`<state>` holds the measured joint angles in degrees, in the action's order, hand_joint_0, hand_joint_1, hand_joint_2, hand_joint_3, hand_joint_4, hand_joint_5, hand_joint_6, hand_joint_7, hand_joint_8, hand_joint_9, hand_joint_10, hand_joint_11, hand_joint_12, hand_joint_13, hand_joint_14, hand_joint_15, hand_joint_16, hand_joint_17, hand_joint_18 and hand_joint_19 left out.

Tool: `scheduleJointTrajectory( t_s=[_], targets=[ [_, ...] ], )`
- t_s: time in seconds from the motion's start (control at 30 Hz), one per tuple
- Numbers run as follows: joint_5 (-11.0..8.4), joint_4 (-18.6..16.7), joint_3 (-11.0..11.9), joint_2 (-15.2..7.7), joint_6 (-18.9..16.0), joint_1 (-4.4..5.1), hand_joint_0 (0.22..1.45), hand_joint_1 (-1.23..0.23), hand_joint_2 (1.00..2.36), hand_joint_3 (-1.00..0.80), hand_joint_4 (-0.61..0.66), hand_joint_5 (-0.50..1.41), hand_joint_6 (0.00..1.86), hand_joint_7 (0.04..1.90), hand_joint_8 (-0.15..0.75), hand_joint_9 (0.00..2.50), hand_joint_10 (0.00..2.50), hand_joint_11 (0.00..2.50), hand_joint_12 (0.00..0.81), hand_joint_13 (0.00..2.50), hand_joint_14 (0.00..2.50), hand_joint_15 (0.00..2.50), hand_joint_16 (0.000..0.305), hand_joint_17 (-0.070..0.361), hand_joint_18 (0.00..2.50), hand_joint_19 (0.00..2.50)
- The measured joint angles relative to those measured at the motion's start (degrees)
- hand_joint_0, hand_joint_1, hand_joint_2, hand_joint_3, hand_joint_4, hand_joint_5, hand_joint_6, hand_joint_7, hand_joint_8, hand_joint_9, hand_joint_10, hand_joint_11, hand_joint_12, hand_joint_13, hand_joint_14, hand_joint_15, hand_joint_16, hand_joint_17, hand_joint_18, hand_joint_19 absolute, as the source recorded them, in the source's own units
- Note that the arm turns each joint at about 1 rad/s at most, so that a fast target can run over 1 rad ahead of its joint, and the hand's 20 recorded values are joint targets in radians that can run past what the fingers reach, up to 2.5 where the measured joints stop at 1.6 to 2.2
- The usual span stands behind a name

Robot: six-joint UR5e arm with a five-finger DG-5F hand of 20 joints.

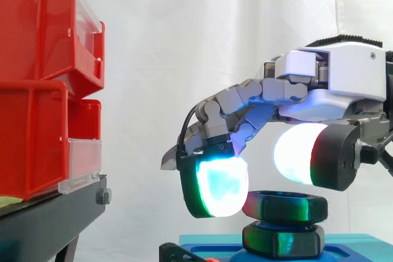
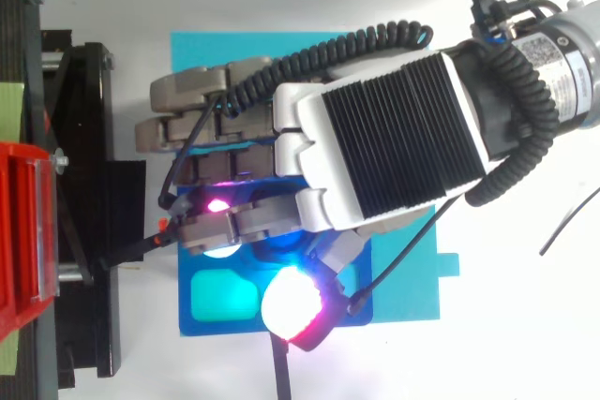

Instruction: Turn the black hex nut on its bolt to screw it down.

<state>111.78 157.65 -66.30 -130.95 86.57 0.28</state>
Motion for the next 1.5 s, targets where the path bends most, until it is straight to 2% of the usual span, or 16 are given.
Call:
scheduleJointTrajectory(
  t_s=[0.3,0.63,0.77,0.93,1.1,1.23,1.5],
  targets=[
    [1.60,0.16,-0.02,-0.01,-0.02,-1.38,0.50,-0.33,1.00,-0.50,0.13,0.05,0.50,1.46,0.275,0.92,0.00,0.06,0.386,0.58,0.01,0.16,0.051,0.115,0.37,0.36],
    [4.17,-0.35,-0.01,0.01,-0.08,-3.78,0.50,-0.33,1.00,-0.50,0.14,0.05,0.50,1.46,0.276,0.95,0.00,0.07,0.386,0.59,0.01,0.16,0.051,0.115,0.38,0.36],
    [5.10,-1.05,0.17,0.02,-0.23,-4.16,0.50,-0.33,1.00,-0.50,0.14,0.05,0.50,1.45,0.277,0.96,0.00,0.08,0.388,0.60,0.01,0.16,0.051,0.115,0.38,0.36],
    [5.15,-1.32,1.07,0.03,-0.36,-3.73,0.50,-0.33,1.00,-0.50,0.15,0.04,0.50,1.42,0.280,0.97,0.00,0.09,0.389,0.60,0.01,0.17,0.051,0.115,0.38,0.36],
    [4.01,-1.68,1.63,0.01,-0.60,-2.88,0.50,-0.33,1.00,-0.50,0.15,0.04,0.50,1.35,0.277,0.97,0.00,0.10,0.389,0.60,0.01,0.17,0.051,0.115,0.38,0.37],
    [1.78,-3.11,1.71,0.00,-1.01,-1.60,0.50,-0.33,1.00,-0.50,0.15,0.03,0.51,1.32,0.279,0.98,0.00,0.10,0.388,0.60,0.01,0.17,0.051,0.115,0.38,0.36],
    [-0.64,-3.27,1.70,-0.01,-1.22,0.76,0.50,-0.33,1.00,-0.50,0.13,0.03,0.51,1.35,0.279,0.98,0.00,0.12,0.389,0.60,0.01,0.17,0.051,0.115,0.38,0.37]
  ],
)
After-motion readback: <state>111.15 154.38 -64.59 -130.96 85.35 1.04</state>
